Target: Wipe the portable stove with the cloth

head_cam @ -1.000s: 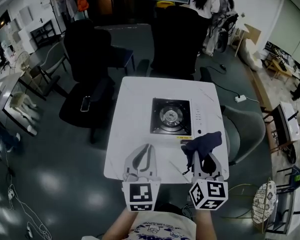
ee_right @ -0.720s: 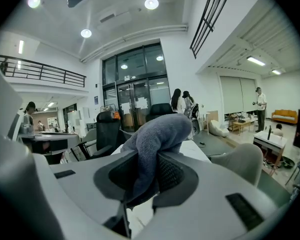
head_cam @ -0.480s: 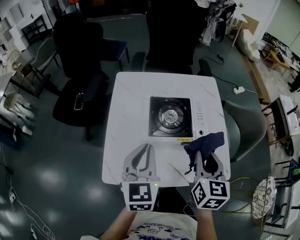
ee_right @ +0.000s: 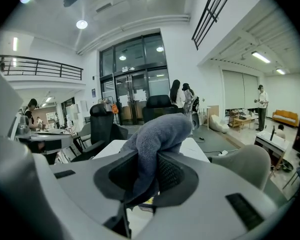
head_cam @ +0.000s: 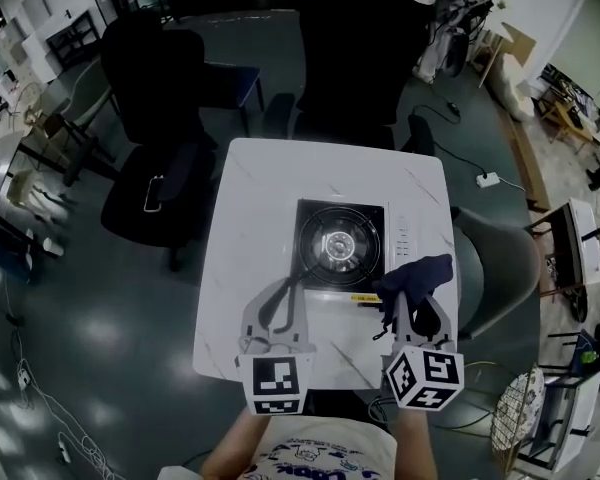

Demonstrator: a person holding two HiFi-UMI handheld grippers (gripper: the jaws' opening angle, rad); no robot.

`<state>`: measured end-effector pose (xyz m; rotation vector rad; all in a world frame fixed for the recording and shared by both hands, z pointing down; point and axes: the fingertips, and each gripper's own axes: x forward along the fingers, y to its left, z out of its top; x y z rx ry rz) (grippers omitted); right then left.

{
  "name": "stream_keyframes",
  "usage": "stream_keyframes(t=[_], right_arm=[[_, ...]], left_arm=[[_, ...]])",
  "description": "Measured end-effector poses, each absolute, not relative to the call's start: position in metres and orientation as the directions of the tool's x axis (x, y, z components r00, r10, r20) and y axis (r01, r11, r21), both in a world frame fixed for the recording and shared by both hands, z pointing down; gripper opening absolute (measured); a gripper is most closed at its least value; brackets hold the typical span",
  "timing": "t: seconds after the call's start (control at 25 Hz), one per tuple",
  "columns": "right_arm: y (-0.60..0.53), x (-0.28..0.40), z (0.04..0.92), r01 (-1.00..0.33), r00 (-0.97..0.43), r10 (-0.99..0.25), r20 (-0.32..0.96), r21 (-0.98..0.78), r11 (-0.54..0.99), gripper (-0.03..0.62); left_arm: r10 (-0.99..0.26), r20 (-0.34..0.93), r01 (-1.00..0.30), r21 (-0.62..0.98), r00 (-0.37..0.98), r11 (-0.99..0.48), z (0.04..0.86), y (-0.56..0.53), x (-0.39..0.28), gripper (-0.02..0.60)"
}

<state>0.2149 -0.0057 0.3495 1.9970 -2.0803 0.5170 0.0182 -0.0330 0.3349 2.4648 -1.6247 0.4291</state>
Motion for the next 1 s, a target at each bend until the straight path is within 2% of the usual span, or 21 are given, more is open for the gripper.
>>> stream_keyframes(t=[1.0], right_arm=[[-0.131,0.271,0.405,-0.99,-0.072,-0.868,0.492,-0.139,0.003,0.097]], left_arm=[[-0.826,0.469,-0.93,-0.026,0.311,-0.365,0.398,-0.131,0.046,0.031]])
